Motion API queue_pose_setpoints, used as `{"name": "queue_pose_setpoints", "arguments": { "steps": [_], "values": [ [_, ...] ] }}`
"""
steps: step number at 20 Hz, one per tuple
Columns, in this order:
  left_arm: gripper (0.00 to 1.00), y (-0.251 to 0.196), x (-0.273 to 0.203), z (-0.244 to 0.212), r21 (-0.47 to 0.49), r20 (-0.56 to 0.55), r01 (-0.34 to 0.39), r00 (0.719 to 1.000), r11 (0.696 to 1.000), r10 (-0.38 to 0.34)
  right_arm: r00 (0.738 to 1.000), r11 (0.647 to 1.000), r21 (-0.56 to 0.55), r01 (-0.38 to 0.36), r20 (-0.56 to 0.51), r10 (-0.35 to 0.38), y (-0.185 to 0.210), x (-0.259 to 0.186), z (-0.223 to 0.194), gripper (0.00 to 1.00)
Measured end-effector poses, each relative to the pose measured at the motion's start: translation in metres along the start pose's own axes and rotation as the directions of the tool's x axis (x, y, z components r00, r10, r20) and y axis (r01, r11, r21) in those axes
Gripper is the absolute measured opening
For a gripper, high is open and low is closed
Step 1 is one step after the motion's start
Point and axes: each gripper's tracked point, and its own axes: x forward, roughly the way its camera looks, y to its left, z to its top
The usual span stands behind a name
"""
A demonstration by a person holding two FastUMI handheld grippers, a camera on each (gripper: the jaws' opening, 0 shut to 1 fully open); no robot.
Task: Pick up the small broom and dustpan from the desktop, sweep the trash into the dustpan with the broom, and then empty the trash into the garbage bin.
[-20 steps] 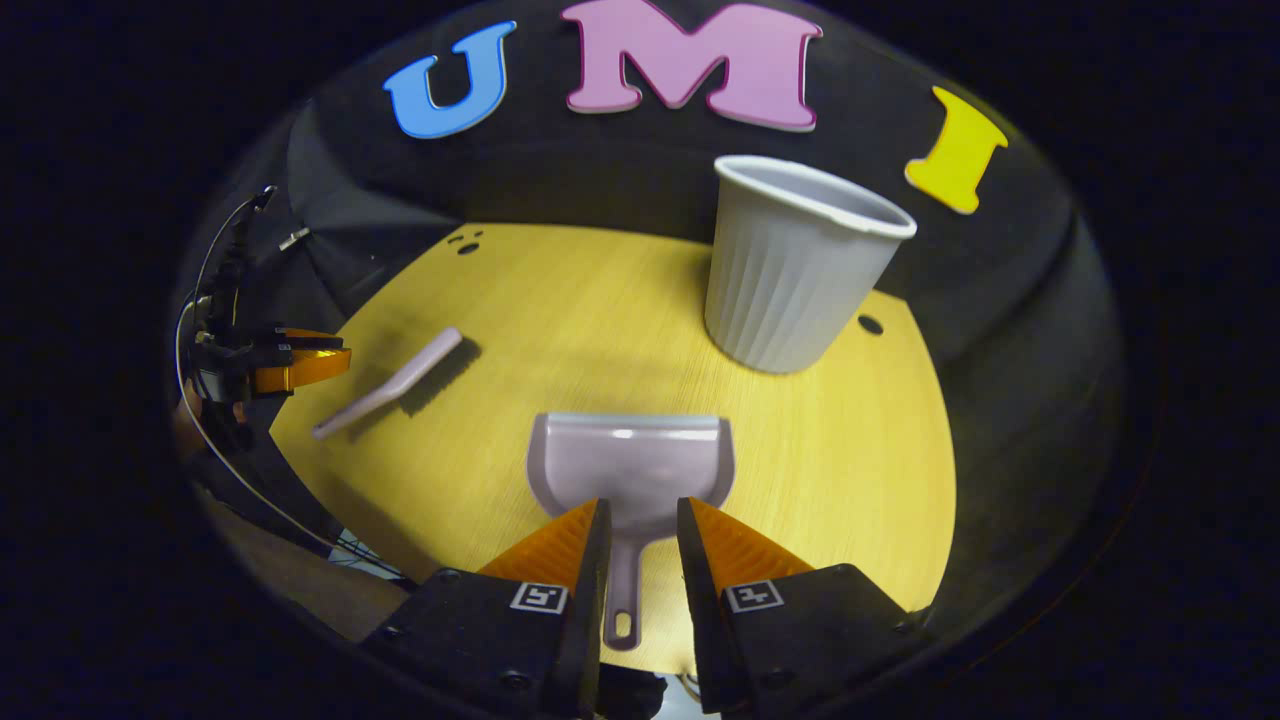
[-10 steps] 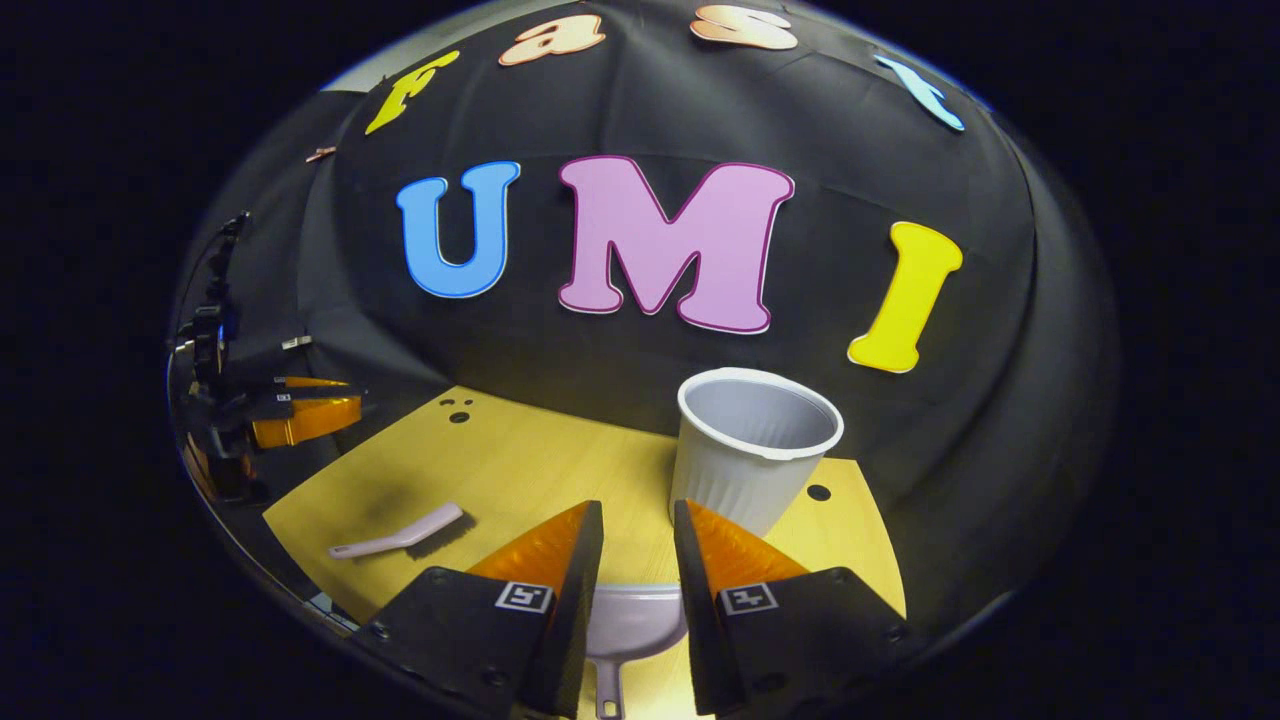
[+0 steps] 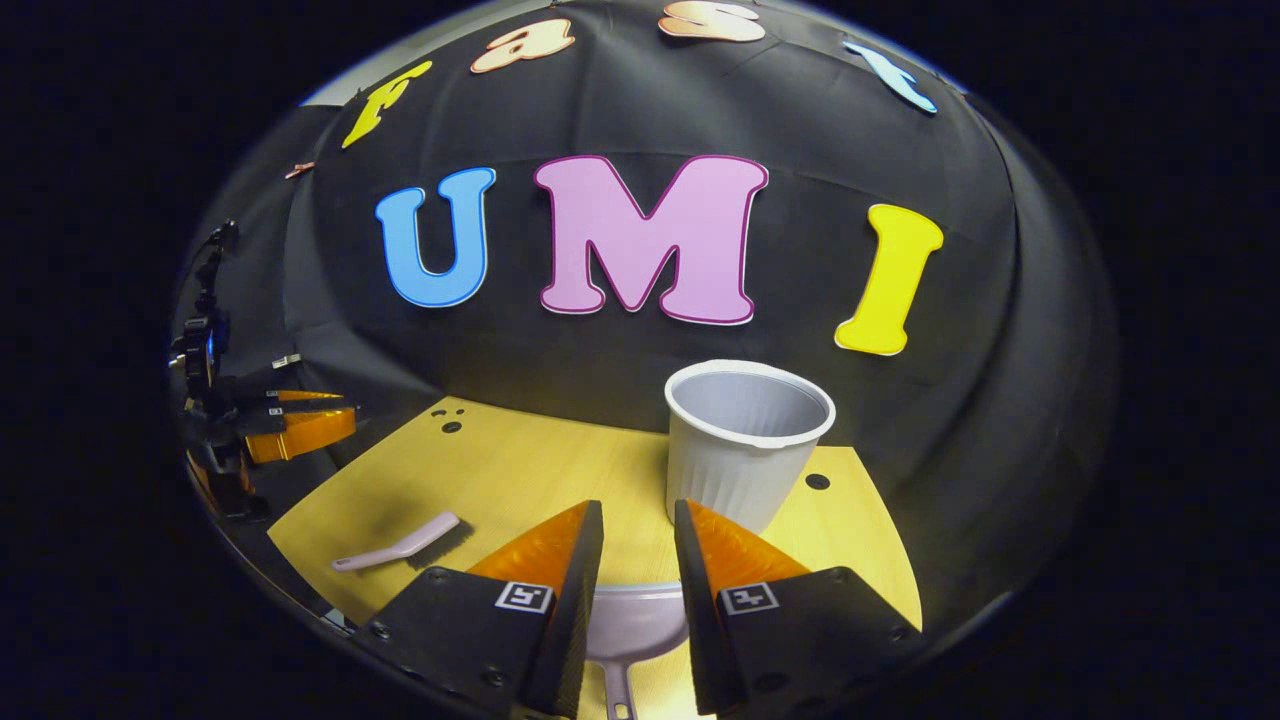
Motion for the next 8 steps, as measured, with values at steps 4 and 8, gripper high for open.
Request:
{"name": "queue_pose_setpoints", "arguments": {
  "steps": [4,8],
  "values": [
    [0.35,-0.0051,0.0008,-0.0023,-0.006,-0.009,0.011,1.0,1.0,-0.011,1.0,1.0,-0.001,-0.003,-0.006,0.003,0.0009,0.0014,-0.0014,0.46],
    [0.35,-0.0057,0.0012,-0.005,-0.011,-0.022,0.016,1.0,1.0,-0.017,1.0,1.0,0.005,0.0,-0.01,0.0,-0.0002,0.004,-0.0019,0.46]
  ]
}}
